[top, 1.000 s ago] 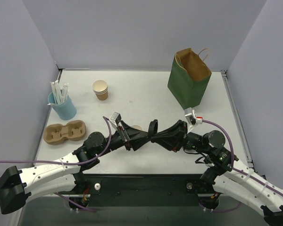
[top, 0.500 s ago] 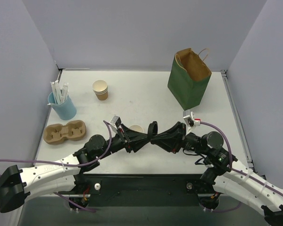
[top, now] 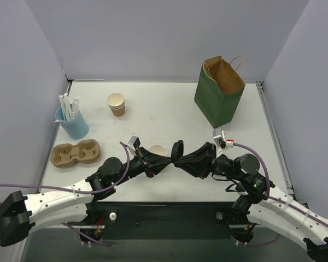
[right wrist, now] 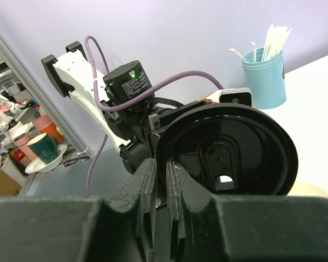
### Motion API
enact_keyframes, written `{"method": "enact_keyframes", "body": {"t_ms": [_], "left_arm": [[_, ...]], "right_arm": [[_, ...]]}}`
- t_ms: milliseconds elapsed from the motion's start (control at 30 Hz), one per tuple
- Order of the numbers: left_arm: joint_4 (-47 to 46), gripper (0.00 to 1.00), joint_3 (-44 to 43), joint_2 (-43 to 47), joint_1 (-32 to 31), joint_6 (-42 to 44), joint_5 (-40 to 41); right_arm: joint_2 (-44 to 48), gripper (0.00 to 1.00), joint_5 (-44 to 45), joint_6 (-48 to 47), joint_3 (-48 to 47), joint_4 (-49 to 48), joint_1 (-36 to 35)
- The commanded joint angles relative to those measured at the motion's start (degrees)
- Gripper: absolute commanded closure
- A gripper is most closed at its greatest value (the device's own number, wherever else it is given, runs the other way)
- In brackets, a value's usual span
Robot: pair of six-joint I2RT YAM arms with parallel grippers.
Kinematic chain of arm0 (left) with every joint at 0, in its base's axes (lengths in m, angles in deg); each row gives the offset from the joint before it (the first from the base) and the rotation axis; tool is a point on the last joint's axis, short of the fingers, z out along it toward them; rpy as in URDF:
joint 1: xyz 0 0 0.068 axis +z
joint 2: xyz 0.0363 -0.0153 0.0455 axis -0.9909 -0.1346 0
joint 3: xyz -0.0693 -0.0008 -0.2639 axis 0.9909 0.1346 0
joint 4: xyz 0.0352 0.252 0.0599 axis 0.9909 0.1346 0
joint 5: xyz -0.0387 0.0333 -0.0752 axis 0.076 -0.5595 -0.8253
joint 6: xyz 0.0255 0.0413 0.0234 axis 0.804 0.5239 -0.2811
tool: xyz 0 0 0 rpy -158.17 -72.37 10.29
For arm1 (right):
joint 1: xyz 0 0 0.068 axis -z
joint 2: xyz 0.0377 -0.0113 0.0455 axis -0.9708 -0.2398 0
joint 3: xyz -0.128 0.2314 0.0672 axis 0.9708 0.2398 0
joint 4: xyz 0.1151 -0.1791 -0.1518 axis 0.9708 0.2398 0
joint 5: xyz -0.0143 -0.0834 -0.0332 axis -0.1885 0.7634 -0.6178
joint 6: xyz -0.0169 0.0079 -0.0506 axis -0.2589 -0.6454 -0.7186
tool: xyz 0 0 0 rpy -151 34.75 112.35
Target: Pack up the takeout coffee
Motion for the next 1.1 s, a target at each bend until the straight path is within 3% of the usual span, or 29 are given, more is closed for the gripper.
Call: {"method": "enact_keyframes", "body": {"t_ms": [0, 100, 333, 533, 700, 800, 833, 933, 1067], "left_arm": [[-6.14, 0.89, -0.37, 0.40, -0.17, -1.09, 1.16], [-6.32, 1.00, -0.46, 0.66, -0.18, -1.00, 1.51], [-3.61, 1.00, -1.42, 1.54, -0.09, 1.90, 1.69], [-0.10, 1.00, -3.44, 1.28, 0.70, 5.41, 2.75], [7.54, 1.00, -4.94, 2.68, 6.23, 11.82, -1.28], [13.86, 0.82, -6.69, 4.87, 11.94, 17.62, -5.84], [15.72, 0.69, -7.39, 5.41, 13.26, 20.68, -7.52], [21.97, 0.55, -11.87, 6.20, 16.00, 24.91, -12.52], [25.57, 0.47, -17.41, 5.59, 14.24, 26.95, -15.97]], "right_arm": [[0.60, 0.92, -0.84, -1.29, 0.96, -3.46, -0.74], [0.95, 0.90, -0.66, -1.03, 1.13, -2.85, -0.74], [3.06, 0.85, 0.57, -1.56, 1.22, 0.93, -0.74], [3.85, 0.93, 2.67, -3.14, 0.96, 3.65, -0.73], [4.55, 0.98, 5.31, -4.54, 1.75, 4.27, -0.65], [4.99, 0.99, 6.19, -4.72, 1.75, 3.75, -0.65], [5.17, 0.99, 5.67, -4.63, 2.01, 2.79, -0.73], [5.08, 0.97, -0.91, -5.33, 3.07, -5.03, -0.74], [2.72, 0.95, -7.06, -10.16, 0.87, -8.63, -0.65]]}}
